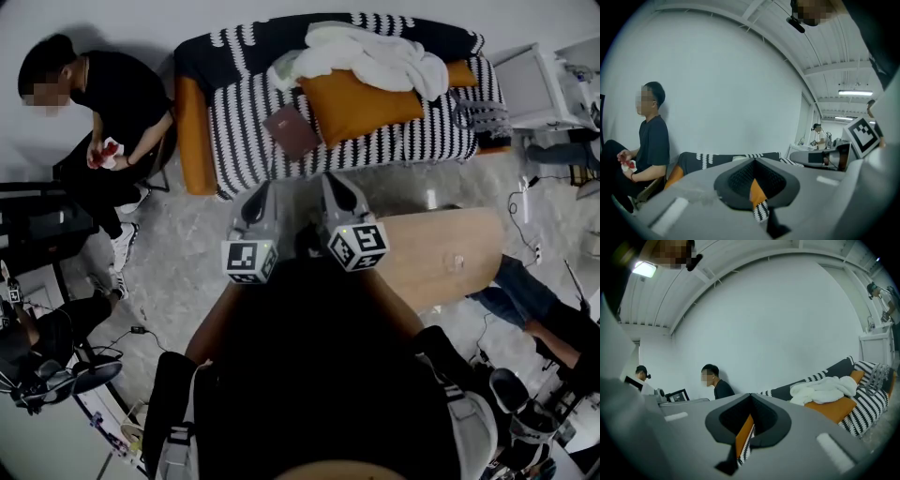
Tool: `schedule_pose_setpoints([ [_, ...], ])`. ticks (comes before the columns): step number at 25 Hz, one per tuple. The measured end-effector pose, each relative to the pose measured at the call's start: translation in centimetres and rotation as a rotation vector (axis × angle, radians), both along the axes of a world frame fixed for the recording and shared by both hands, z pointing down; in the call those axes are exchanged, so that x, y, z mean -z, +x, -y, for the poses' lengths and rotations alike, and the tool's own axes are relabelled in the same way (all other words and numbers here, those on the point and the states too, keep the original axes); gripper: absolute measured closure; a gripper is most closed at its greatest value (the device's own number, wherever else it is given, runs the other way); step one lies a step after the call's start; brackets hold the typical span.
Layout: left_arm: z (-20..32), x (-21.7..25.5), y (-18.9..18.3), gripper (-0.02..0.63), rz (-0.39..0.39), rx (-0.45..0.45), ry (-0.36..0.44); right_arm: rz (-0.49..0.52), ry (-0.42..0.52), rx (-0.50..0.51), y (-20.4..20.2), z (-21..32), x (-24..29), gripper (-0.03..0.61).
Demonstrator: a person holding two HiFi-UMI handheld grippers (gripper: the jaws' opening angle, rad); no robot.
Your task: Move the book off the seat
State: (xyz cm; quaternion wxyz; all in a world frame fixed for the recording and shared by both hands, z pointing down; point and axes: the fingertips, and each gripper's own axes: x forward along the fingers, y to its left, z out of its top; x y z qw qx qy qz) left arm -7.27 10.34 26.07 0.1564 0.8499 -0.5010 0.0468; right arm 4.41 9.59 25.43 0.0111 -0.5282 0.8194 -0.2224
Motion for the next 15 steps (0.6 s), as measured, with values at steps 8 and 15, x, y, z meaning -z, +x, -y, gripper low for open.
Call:
schedule_pose_setpoints([
  [8, 3.3, 0.3, 2.7, 0.607, 0.007, 0.045, -0.008, 0.005, -0.009, 0.028, 2.7, 3.3, -0.1, 0.571],
  [15, 4.6, -0.5, 3.5, 0.607, 0.023, 0.060, -0.030, 0.012, -0.017, 0.042, 3.7, 5.6, -0.6, 0.571],
])
